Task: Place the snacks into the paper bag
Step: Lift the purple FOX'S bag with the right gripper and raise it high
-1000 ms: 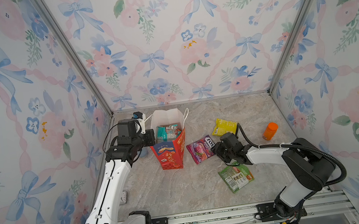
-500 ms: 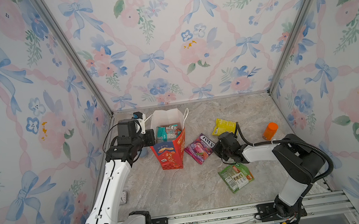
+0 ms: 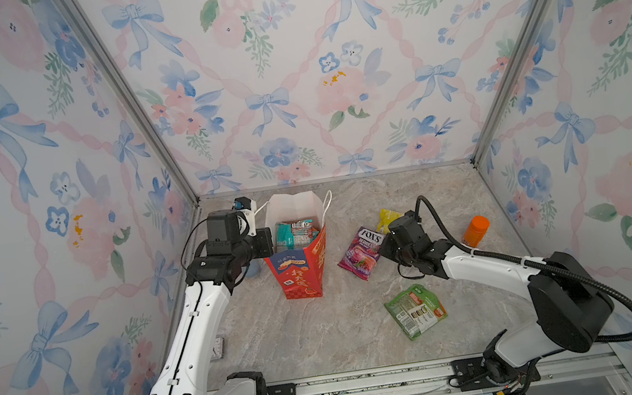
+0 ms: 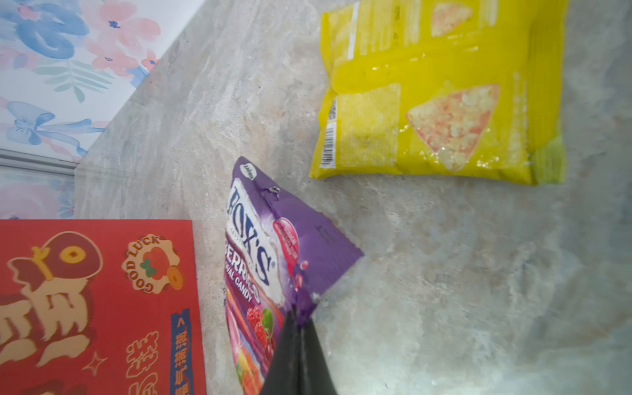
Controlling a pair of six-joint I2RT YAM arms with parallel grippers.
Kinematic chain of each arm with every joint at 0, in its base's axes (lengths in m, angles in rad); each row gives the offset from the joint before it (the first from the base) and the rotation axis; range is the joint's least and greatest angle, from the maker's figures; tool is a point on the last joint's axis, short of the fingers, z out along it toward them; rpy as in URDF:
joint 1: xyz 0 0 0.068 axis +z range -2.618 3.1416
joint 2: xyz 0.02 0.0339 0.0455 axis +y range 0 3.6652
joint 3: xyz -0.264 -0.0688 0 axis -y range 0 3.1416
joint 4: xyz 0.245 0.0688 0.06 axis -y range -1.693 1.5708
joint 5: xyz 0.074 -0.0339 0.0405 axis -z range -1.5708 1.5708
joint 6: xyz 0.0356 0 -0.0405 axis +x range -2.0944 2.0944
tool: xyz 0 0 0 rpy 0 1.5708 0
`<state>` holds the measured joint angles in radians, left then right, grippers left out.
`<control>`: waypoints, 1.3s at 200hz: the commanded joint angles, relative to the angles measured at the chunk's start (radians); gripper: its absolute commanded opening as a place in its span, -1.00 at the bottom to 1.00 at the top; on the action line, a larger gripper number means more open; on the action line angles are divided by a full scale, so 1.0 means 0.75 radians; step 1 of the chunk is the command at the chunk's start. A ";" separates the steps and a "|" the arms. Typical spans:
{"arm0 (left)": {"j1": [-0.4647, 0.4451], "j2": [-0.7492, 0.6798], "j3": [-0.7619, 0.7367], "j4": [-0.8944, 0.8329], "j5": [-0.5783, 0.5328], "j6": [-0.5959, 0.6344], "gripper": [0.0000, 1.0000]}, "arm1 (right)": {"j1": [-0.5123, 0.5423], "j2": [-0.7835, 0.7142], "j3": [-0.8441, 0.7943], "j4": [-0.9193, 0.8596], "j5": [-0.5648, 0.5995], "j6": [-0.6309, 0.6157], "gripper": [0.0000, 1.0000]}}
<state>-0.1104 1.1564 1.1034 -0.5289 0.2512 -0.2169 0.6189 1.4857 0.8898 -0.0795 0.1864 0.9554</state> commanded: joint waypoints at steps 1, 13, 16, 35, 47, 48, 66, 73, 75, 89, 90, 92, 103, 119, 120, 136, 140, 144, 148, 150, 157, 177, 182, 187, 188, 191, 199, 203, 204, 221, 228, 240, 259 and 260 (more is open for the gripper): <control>-0.002 -0.024 0.005 0.033 0.009 0.015 -1.00 | 0.032 -0.057 0.089 -0.123 0.062 -0.184 -1.00; -0.001 -0.023 0.009 0.034 0.009 0.015 -1.00 | 0.043 -0.069 0.124 -0.152 0.058 -0.231 -1.00; -0.003 -0.024 0.008 0.034 0.009 0.015 -1.00 | 0.045 -0.072 0.133 -0.160 0.058 -0.243 -1.00; -0.002 -0.019 0.011 0.034 0.014 0.013 -1.00 | 0.058 -0.079 0.198 -0.213 0.043 -0.314 -1.00; -0.002 -0.017 0.014 0.034 0.015 0.013 -1.00 | 0.062 -0.081 0.236 -0.244 0.022 -0.348 -1.00; -0.002 -0.017 0.013 0.033 0.015 0.013 -1.00 | 0.063 -0.080 0.240 -0.247 0.021 -0.352 -1.00; -0.002 -0.016 0.012 0.034 0.018 0.009 -1.00 | 0.074 -0.081 0.299 -0.292 0.009 -0.402 -1.00; -0.002 -0.016 0.013 0.034 0.019 0.009 -1.00 | 0.076 -0.082 0.321 -0.310 0.005 -0.418 -1.00; -0.002 -0.015 0.012 0.033 0.019 0.009 -1.00 | 0.077 -0.083 0.327 -0.317 0.003 -0.421 -1.00; -0.002 -0.015 0.012 0.034 0.020 0.009 -1.00 | 0.080 -0.087 0.366 -0.344 -0.002 -0.431 -1.00; -0.002 -0.016 0.013 0.034 0.019 0.009 -1.00 | 0.079 -0.088 0.369 -0.348 -0.001 -0.432 -1.00; -0.002 -0.015 0.012 0.034 0.019 0.009 -1.00 | 0.079 -0.090 0.374 -0.352 -0.001 -0.431 -1.00; -0.002 -0.013 0.015 0.034 0.019 0.009 -1.00 | 0.086 -0.096 0.410 -0.377 -0.001 -0.486 -1.00; -0.001 -0.012 0.016 0.034 0.021 0.009 -1.00 | 0.091 -0.098 0.463 -0.416 -0.001 -0.513 -1.00; -0.002 -0.011 0.015 0.034 0.021 0.009 -1.00 | 0.091 -0.098 0.465 -0.418 -0.001 -0.515 -1.00; -0.003 -0.009 0.015 0.034 0.024 0.009 -1.00 | 0.101 -0.095 0.519 -0.449 -0.003 -0.548 -1.00; -0.002 -0.009 0.017 0.036 0.023 0.008 -1.00 | 0.103 -0.093 0.532 -0.460 -0.003 -0.555 -1.00; -0.002 -0.010 0.017 0.036 0.023 0.009 -1.00 | 0.105 -0.091 0.544 -0.467 -0.003 -0.564 -1.00; -0.001 -0.010 0.017 0.035 0.022 0.009 -1.00 | 0.107 -0.090 0.557 -0.477 -0.003 -0.570 -1.00; -0.002 -0.012 0.016 0.034 0.021 0.009 -1.00 | 0.107 -0.089 0.562 -0.481 -0.003 -0.571 -1.00; -0.003 -0.010 0.016 0.035 0.022 0.009 -1.00 | 0.111 -0.086 0.582 -0.488 -0.003 -0.582 -1.00; -0.002 -0.010 0.017 0.035 0.023 0.009 -1.00 | 0.124 -0.083 0.637 -0.507 -0.009 -0.612 -1.00; -0.002 -0.010 0.017 0.034 0.023 0.009 -1.00 | 0.127 -0.081 0.655 -0.515 -0.011 -0.618 -1.00; -0.002 -0.011 0.018 0.033 0.021 0.009 -1.00 | 0.128 -0.078 0.672 -0.523 -0.014 -0.626 -1.00; -0.002 -0.011 0.017 0.034 0.021 0.009 -1.00 | 0.130 -0.078 0.677 -0.524 -0.014 -0.627 -1.00; -0.002 -0.010 0.017 0.034 0.022 0.009 -1.00 | 0.131 -0.075 0.685 -0.530 -0.013 -0.629 -1.00; -0.002 -0.010 0.019 0.034 0.022 0.008 -1.00 | 0.137 -0.072 0.718 -0.542 -0.012 -0.640 -1.00; -0.002 -0.011 0.019 0.035 0.022 0.009 -1.00 | 0.138 -0.072 0.731 -0.546 -0.011 -0.645 -1.00; -0.002 -0.010 0.018 0.034 0.022 0.009 -1.00 | 0.139 -0.071 0.733 -0.547 -0.010 -0.645 -1.00; -0.001 -0.009 0.020 0.035 0.023 0.010 -1.00 | 0.149 -0.064 0.792 -0.562 0.005 -0.668 -1.00; -0.002 -0.008 0.021 0.035 0.023 0.009 -1.00 | 0.152 -0.062 0.815 -0.568 0.011 -0.676 -1.00; -0.001 -0.008 0.022 0.036 0.026 0.010 -1.00 | 0.156 -0.057 0.854 -0.574 0.019 -0.686 -1.00; -0.002 -0.008 0.024 0.035 0.026 0.011 -1.00 | 0.164 -0.046 0.916 -0.577 0.025 -0.707 -1.00; -0.002 -0.007 0.023 0.034 0.027 0.011 -1.00 | 0.164 -0.045 0.919 -0.577 0.026 -0.708 -1.00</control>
<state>-0.1104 1.1564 1.1034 -0.5293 0.2520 -0.2169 0.7242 1.4513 1.4952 -0.5125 0.1848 0.4660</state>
